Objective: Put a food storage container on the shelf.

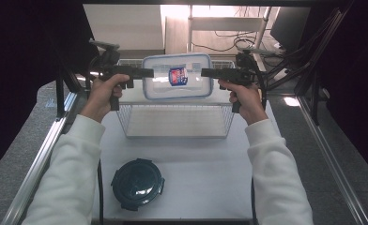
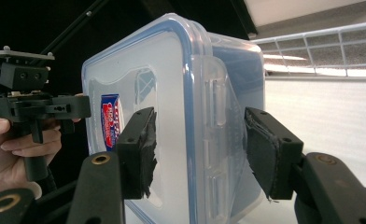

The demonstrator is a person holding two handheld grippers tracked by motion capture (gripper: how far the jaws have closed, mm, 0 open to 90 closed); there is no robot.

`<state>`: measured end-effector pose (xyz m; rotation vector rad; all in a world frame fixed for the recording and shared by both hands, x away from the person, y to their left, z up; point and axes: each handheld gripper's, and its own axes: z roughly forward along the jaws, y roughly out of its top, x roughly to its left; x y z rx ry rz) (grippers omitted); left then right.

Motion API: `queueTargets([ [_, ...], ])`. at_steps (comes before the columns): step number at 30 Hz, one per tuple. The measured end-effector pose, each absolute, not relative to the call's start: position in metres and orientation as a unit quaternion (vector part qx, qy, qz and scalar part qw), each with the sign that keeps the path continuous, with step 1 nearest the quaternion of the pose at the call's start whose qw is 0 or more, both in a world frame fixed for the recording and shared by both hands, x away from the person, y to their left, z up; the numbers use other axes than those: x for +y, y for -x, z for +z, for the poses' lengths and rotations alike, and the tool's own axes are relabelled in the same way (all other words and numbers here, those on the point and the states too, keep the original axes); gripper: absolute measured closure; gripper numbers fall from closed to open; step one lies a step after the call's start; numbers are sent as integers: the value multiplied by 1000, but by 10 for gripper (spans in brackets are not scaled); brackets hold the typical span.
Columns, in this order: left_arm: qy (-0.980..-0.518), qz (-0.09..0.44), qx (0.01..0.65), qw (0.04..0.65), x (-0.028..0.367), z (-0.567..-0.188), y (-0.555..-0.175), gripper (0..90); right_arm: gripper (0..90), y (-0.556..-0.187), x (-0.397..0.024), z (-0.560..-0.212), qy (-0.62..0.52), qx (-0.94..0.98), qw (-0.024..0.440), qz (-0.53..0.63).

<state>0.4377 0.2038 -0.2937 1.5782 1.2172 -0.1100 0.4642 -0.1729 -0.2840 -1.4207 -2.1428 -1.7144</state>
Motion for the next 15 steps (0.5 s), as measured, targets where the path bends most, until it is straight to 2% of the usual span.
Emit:
queueTargets([
  [15, -635, -57, 547, 542, 206, -309, -460, 478, 437, -488, -167, -302, 512, -671, 66, -533],
])
